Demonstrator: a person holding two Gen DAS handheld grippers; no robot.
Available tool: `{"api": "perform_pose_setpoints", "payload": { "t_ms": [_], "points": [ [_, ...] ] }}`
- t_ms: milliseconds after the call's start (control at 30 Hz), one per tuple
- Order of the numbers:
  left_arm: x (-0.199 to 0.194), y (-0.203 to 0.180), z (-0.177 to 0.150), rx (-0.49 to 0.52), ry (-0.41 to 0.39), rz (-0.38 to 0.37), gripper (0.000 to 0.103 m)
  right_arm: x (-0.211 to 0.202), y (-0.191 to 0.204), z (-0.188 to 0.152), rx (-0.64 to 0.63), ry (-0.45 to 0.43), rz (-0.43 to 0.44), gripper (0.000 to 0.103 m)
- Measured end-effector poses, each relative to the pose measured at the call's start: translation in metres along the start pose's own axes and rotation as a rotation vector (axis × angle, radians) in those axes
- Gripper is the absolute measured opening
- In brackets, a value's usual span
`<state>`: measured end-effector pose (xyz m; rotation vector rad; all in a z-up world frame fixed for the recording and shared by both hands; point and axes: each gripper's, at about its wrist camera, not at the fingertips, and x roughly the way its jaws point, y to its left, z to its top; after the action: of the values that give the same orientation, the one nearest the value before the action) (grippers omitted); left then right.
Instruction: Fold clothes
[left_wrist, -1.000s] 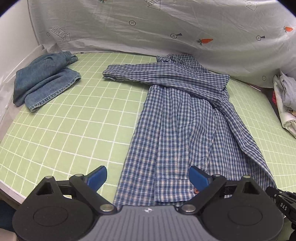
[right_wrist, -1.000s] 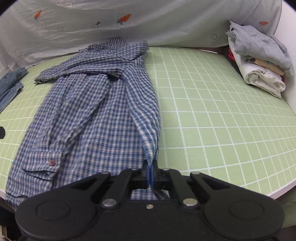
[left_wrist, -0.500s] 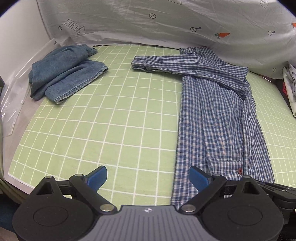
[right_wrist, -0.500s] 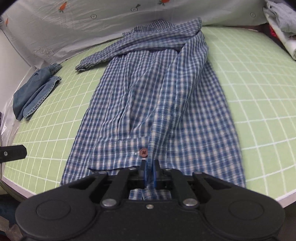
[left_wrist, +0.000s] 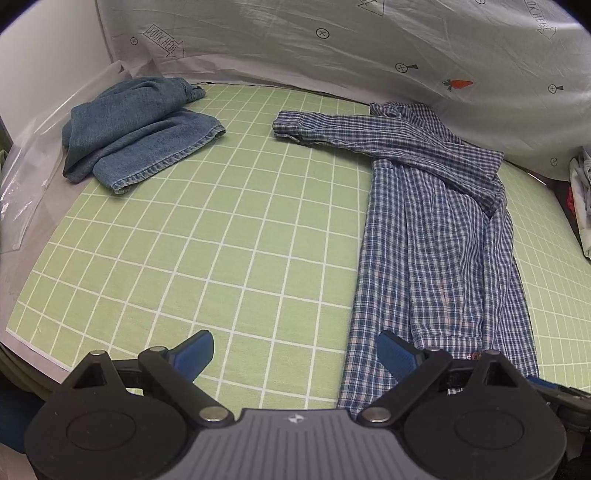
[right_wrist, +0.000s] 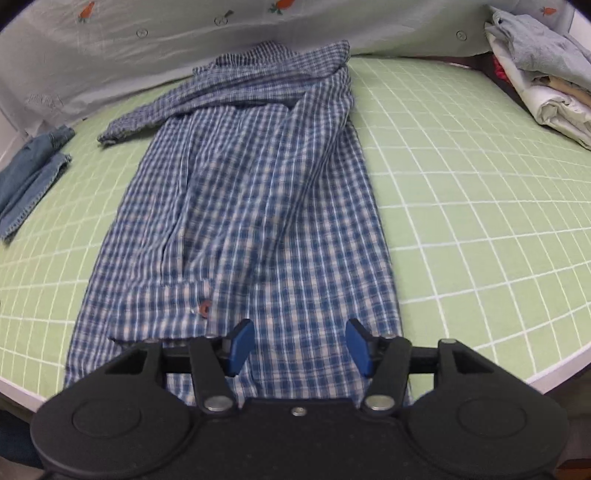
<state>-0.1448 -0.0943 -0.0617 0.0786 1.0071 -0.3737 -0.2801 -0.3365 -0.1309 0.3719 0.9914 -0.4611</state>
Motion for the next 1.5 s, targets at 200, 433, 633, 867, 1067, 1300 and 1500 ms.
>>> {"api": "perform_pose_setpoints", "payload": {
  "t_ms": [200,433,633,867,1067,1300,1500],
  "points": [
    [0.004,-0.015,0.008,-0.028,-0.01,0.016,0.095,0.002,0.011,-0.001,-0.142,0.009,0.009,0.057],
    [0.011,-0.038,0.033,-0.104,-0.046,0.063,0.096,-0.009,-0.013,0.057,-0.212,-0.131,0.013,0.094],
    [0.03,-0.053,0.065,-0.146,-0.061,0.101,0.099,-0.001,-0.036,0.109,-0.212,-0.218,0.022,0.103],
    [0.069,-0.047,0.113,-0.165,-0.06,0.144,0.099,0.036,-0.035,0.173,-0.195,-0.26,0.033,0.103],
    [0.132,-0.023,0.179,-0.168,-0.035,0.186,0.099,0.089,-0.02,0.246,-0.168,-0.244,0.093,0.103],
    [0.194,-0.008,0.237,-0.188,0.004,0.2,0.099,0.147,-0.013,0.3,-0.082,-0.168,0.101,0.086],
    [0.24,-0.004,0.268,-0.186,0.013,0.157,0.096,0.173,-0.019,0.304,0.0,-0.092,0.141,0.054]
  ]
}}
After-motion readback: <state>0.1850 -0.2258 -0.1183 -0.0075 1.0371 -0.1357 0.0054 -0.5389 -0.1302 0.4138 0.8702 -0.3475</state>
